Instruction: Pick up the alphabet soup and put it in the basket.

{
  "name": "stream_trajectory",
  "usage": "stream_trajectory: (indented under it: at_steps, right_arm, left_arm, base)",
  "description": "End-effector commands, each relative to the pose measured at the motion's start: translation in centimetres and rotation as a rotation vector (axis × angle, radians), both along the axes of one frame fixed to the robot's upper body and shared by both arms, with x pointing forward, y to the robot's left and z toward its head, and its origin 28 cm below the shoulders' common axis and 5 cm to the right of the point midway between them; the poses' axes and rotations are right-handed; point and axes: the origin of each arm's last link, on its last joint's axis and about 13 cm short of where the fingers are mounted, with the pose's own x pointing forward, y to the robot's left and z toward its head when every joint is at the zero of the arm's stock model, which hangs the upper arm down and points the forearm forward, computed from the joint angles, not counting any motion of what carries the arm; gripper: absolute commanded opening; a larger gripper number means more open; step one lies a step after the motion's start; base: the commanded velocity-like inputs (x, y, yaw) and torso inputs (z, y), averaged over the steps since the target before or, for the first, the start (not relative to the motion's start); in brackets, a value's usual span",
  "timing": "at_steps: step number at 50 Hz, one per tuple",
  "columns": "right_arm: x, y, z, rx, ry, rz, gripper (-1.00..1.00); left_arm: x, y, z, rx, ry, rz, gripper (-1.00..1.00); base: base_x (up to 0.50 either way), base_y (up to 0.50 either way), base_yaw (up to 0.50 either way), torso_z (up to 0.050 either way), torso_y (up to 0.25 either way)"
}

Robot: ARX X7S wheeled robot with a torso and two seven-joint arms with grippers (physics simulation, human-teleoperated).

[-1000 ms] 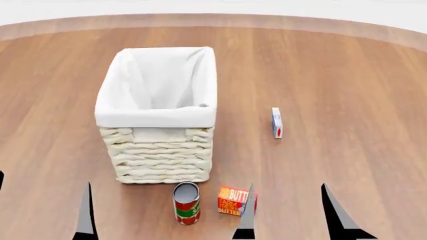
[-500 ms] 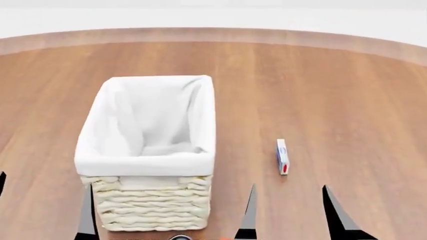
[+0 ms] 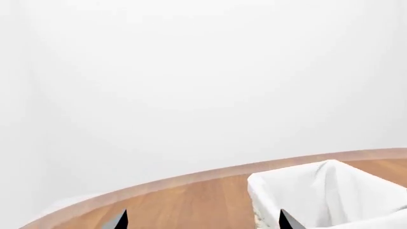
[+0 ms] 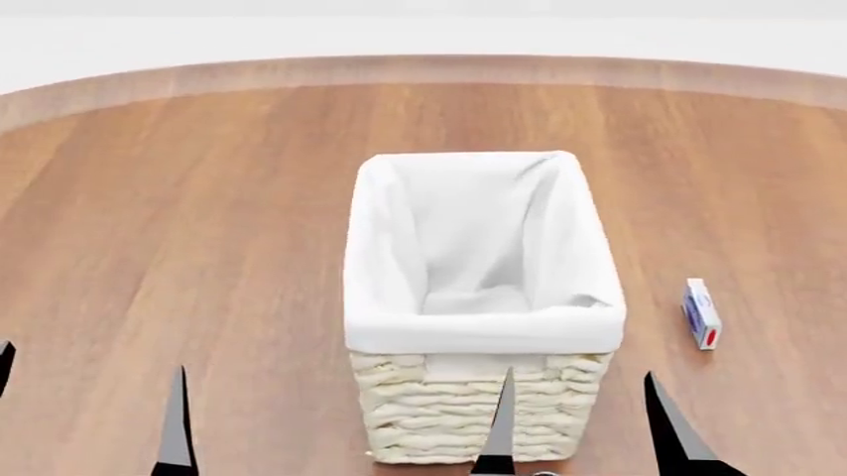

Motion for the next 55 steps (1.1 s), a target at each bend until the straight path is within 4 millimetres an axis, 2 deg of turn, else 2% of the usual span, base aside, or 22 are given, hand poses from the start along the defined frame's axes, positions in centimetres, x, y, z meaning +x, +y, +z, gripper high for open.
stream_trajectory:
  at_steps: [1, 10, 23, 30, 35, 36, 39, 40, 41, 42, 48, 55]
  right_arm:
    - [0.0, -0.1, -0.1, -0.002, 0.002, -0.002, 1.00]
    - [0.0, -0.1, -0.1, 0.038, 0.008, 0.023, 1.00]
    - [-0.1, -0.1, 0.2, 0.010, -0.007, 0.009, 1.00]
    - [-0.1, -0.1, 0.2, 0.015, -0.009, 0.018, 1.00]
    - [-0.2, -0.1, 0.3, 0.015, -0.016, 0.015, 1.00]
    - [-0.3, -0.3, 1.0, 0.001, -0.034, 0.024, 1.00]
    - [-0.2, -0.7, 1.5, -0.023, -0.045, 0.037, 1.00]
    - [0.1, -1.1, 1.8, -0.042, -0.052, 0.029, 1.00]
    - [-1.0, -6.9, -1.2, -0.176, 0.084, -0.002, 1.00]
    - [-3.4, -9.5, -2.7, -0.196, 0.184, -0.115, 1.00]
    - [-5.0, -9.6, -3.9, -0.199, 0.215, -0.123, 1.00]
    - [-5.9, -9.3, -4.9, -0.193, 0.210, -0.139, 1.00]
  left_arm:
    - [0.0, 0.0, -0.1, 0.002, 0.004, -0.001, 1.00]
    - [0.1, 0.0, -0.1, 0.001, 0.005, -0.001, 1.00]
    - [0.1, 0.0, -0.1, 0.002, 0.006, -0.001, 1.00]
    - [0.1, 0.0, -0.1, 0.003, 0.005, 0.000, 1.00]
    - [0.1, 0.0, -0.2, 0.003, 0.006, 0.001, 1.00]
    - [0.1, 0.1, -0.2, 0.005, 0.008, 0.006, 1.00]
    - [0.1, 0.1, -0.3, 0.009, 0.012, 0.018, 1.00]
    - [0.2, 0.2, -0.4, 0.008, 0.014, 0.021, 1.00]
    - [1.8, 0.0, -2.2, -0.007, 0.068, 0.023, 1.00]
    - [2.0, 0.1, -2.9, 0.003, 0.099, 0.028, 1.00]
    - [2.0, 0.2, -3.0, 0.000, 0.098, 0.028, 1.00]
    - [2.0, 0.2, -3.4, -0.007, 0.102, 0.026, 1.00]
  base:
    - [0.00, 0.50, 0.00, 0.000, 0.000]
    - [0.00, 0.47, 0.00, 0.000, 0.000]
    - [0.00, 0.00, 0.00, 0.000, 0.000]
    - [0.00, -0.46, 0.00, 0.000, 0.000]
    - [0.00, 0.00, 0.00, 0.000, 0.000]
    - [0.00, 0.00, 0.00, 0.000, 0.000]
    - [0.00, 0.00, 0.00, 0.000, 0.000]
    - [0.00, 0.00, 0.00, 0.000, 0.000]
    - [0.00, 0.00, 0.00, 0.000, 0.000]
    - [0.00, 0.00, 0.00, 0.000, 0.000]
    - [0.00, 0.00, 0.00, 0.000, 0.000]
    - [0.00, 0.00, 0.00, 0.000, 0.000]
